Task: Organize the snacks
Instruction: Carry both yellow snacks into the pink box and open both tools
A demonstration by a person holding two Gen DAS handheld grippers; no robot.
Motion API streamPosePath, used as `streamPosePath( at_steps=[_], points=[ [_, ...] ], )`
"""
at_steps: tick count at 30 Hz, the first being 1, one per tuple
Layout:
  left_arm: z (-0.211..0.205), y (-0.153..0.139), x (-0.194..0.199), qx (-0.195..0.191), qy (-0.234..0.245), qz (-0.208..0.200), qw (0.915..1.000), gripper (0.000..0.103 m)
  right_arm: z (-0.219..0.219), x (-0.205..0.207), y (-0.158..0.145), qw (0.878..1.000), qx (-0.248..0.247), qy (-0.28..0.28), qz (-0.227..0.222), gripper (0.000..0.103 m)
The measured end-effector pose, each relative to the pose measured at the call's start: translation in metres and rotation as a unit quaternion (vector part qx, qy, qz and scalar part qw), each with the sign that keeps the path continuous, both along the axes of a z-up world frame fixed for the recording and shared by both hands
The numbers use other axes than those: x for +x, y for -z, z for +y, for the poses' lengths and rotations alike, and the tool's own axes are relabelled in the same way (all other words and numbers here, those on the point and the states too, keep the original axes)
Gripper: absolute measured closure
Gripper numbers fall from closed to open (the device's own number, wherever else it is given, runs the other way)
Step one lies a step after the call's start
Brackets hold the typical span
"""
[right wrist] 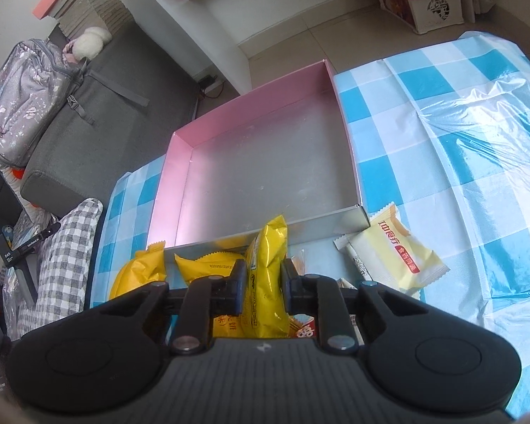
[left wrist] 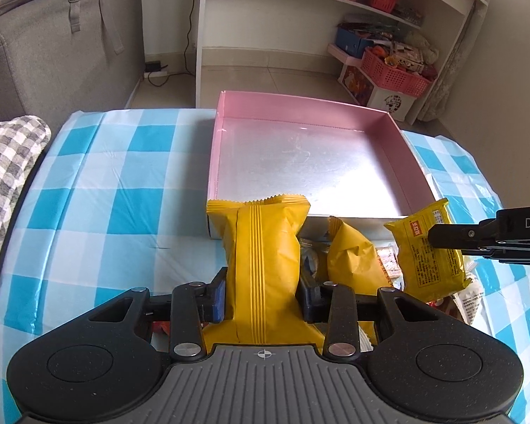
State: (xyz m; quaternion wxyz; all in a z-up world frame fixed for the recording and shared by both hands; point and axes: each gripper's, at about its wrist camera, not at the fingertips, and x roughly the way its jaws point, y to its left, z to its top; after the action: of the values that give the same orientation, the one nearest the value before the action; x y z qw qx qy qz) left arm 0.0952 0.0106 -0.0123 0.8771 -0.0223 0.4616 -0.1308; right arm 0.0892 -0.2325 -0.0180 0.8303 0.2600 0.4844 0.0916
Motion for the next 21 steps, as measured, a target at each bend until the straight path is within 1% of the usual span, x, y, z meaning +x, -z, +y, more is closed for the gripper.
streamPosePath(
  at_steps=[5, 10, 13, 21],
  points=[
    [0.002, -0.005, 0.005, -0.015, -0.016, 0.0, 0.9998, 0.068, -0.003, 0.001, -0.014, 1.0, 0.014, 0.007, -0.016, 0.085],
    [-0.009, -0.01, 0.034, -0.006, -0.015, -0.021, 0.9996, 0.068, -0.008, 0.02, -0.027, 0.999, 0.008, 0.017, -0.04, 0.085],
    [-0.023, -0.004, 0.055, 0.007, -0.004, -0.028, 0.9996, 0.068, -0.01, 0.039, -0.024, 0.999, 0.002, 0.023, -0.045, 0.085],
    [-0.046, 0.021, 0.111, 0.023, 0.011, -0.033, 0.9991, 0.068, -0.013, 0.089, 0.001, 0.998, -0.025, 0.024, -0.049, 0.085]
  ],
)
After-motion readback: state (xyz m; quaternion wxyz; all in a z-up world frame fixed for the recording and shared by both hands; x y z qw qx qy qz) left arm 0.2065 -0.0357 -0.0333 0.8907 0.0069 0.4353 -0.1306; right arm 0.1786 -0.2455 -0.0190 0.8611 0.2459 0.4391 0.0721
